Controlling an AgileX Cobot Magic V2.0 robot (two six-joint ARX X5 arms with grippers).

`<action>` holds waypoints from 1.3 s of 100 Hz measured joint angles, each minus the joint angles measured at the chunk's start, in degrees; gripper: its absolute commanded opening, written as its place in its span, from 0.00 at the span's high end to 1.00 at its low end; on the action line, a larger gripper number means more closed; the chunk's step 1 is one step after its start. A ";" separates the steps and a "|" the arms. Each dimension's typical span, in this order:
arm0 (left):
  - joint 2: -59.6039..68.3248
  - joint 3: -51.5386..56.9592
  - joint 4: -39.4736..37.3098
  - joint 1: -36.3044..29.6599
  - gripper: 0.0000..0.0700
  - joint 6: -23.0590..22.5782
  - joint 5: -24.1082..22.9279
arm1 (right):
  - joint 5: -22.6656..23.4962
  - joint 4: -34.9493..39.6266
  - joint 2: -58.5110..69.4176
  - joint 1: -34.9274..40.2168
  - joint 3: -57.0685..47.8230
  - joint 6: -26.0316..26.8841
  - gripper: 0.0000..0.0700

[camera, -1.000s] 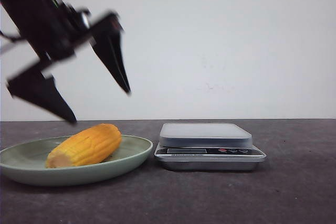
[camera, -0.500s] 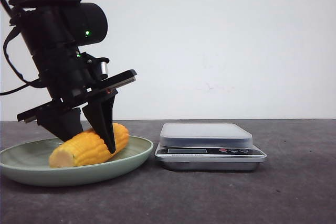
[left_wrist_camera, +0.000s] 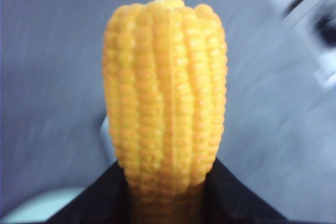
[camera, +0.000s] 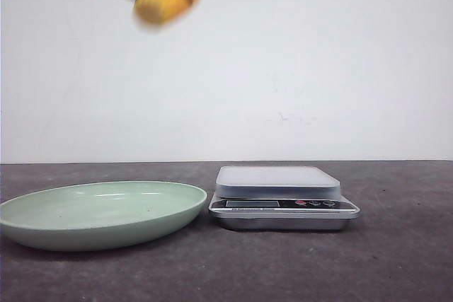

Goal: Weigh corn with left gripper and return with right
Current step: 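Lift the corn cob with the left gripper and carry it over the scale, then lower the corn onto the scale and open the left gripper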

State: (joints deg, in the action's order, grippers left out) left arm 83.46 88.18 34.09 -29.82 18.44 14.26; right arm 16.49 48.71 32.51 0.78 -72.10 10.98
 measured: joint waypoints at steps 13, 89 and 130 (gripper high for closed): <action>0.28 3.54 -2.73 -1.22 0.98 2.36 0.63 | 0.00 -0.02 0.00 0.09 0.00 0.00 0.01; 29.42 3.80 -8.98 -6.71 0.98 17.11 2.19 | -0.22 -0.07 0.00 2.60 0.00 0.44 0.01; 34.91 3.78 -8.61 -7.87 0.68 19.80 1.92 | -0.22 1.62 0.00 3.76 0.00 0.42 0.01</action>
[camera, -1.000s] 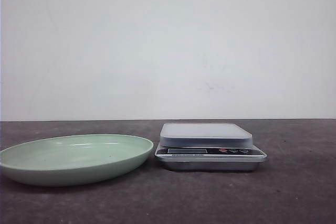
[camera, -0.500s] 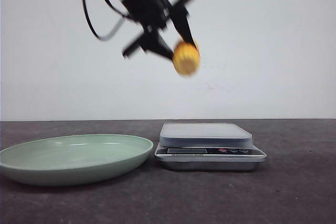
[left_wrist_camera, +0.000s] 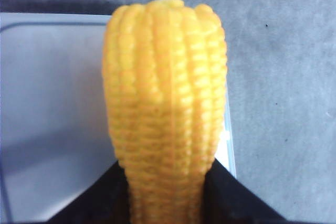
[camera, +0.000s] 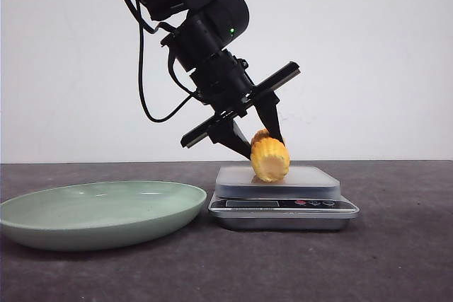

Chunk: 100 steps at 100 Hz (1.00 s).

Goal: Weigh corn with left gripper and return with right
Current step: 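Lower the corn onto the scale and open the left gripper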

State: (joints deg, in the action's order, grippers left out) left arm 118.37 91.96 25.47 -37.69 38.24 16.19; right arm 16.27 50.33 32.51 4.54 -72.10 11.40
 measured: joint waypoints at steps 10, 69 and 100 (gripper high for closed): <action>0.00 0.02 0.46 0.00 0.46 0.31 -0.92 | 0.00 0.22 0.00 0.02 0.00 0.00 0.01; -0.92 0.92 1.97 0.35 0.00 0.28 0.61 | 0.00 0.22 0.00 0.02 0.00 -0.04 0.01; -10.80 0.31 8.04 2.97 0.07 -1.25 -2.75 | -1.68 0.24 0.00 0.02 0.00 -0.92 0.01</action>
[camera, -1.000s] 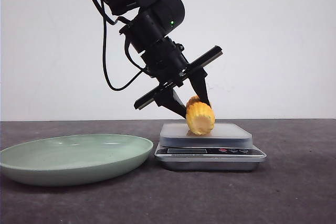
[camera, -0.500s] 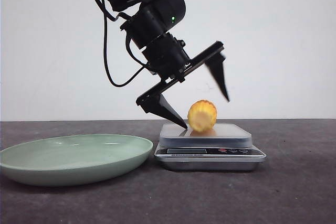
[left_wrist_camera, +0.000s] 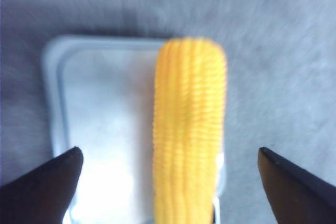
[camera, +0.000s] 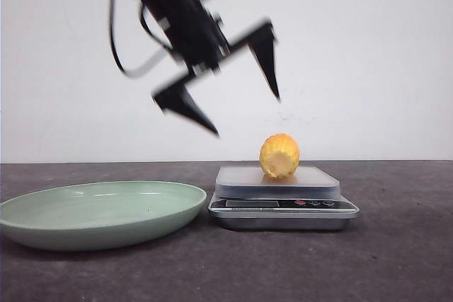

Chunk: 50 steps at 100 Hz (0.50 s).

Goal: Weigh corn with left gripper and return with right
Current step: 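Lower the corn onto the scale and open the left gripper, then withdraw the left gripper upward away from the scale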

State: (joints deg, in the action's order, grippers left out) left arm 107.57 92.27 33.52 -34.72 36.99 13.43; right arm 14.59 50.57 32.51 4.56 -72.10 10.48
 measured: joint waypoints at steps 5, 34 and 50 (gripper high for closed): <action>-2.95 0.00 1.75 0.31 0.20 -1.25 -0.26 | -0.09 -0.02 0.07 0.00 0.00 -0.02 0.01; -22.18 0.00 10.73 -0.57 0.80 -12.20 -3.21 | -0.02 0.07 1.09 0.00 0.00 -0.15 0.21; -36.52 0.00 13.73 -1.90 0.99 -15.67 -3.17 | 0.24 0.04 1.29 0.00 0.00 -0.13 0.39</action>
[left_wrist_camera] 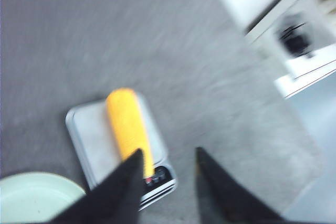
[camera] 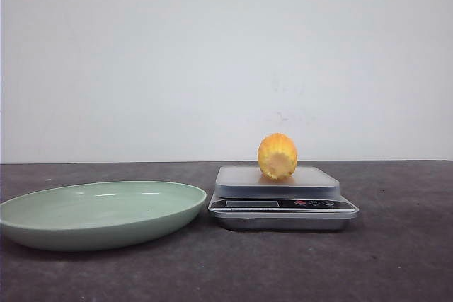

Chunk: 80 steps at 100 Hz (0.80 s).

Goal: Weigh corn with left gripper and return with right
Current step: 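Withdraw the left gripper upward away from the scale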

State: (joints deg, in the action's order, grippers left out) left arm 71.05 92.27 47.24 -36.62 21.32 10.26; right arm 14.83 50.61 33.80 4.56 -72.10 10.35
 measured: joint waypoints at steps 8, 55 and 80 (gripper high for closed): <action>-6.73 0.02 2.05 -0.04 0.99 -1.09 -0.04 | 0.22 0.15 0.07 0.00 0.00 0.04 0.54; -36.44 0.09 19.82 -0.04 0.99 -2.75 -7.76 | 12.15 -15.32 2.36 0.00 0.00 6.73 0.93; -41.40 0.09 21.79 -0.04 0.99 -2.75 -7.78 | 15.19 -23.87 12.33 2.16 -3.15 12.59 0.70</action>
State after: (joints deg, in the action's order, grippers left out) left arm 29.65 92.36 69.04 -36.67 18.57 2.48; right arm 30.02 26.74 46.13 6.72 -75.24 22.94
